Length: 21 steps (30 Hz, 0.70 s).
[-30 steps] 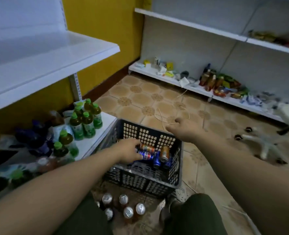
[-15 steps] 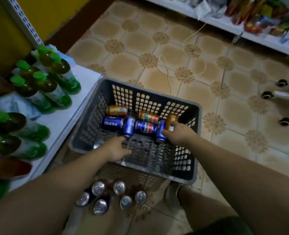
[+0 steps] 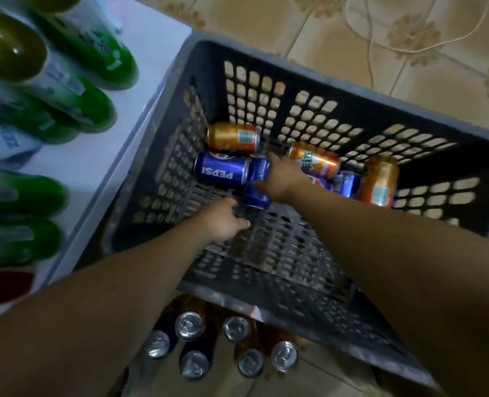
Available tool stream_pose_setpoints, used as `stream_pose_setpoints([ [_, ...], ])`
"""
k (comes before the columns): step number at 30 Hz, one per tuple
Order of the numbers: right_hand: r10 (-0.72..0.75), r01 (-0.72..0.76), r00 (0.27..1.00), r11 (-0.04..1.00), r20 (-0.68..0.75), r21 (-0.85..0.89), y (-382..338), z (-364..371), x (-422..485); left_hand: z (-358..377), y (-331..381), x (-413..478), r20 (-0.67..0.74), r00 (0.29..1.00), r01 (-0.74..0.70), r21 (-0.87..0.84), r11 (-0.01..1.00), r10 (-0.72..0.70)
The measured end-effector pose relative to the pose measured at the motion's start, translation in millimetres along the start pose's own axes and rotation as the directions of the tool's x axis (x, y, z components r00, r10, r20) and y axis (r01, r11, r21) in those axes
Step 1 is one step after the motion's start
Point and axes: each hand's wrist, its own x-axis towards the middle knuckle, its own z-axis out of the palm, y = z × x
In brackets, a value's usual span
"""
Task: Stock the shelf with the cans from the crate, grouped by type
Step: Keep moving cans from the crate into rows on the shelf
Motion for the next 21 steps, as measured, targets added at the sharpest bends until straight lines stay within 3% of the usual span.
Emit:
stream_pose_setpoints([
  [7, 0.036, -0.041, 0.99, 0.998, -0.136, -0.039, -1, 30, 5, 1, -16, 19, -0.032, 0.999, 0.011, -0.003, 1.0, -0.011],
  [14, -0.086, 0.073, 0.995, 0.965, -0.043, -0.251, 0, 60, -23, 4, -25, 11, 0.014, 0.999, -0.036, 0.379, 0.925, 0.033],
  [17, -0.123, 0.116, 0.991, 0.988, -0.061, -0.102, 6, 68, -34, 3, -28, 11, 0.006, 1.0, -0.001, 0.474, 0.88, -0.001],
  [21, -0.121, 0.139, 0.988, 0.965, -0.094, 0.223, 17, 74, -59, 2, -24, 4, 0.015, 1.0, -0.004, 0.401, 0.916, -0.002],
])
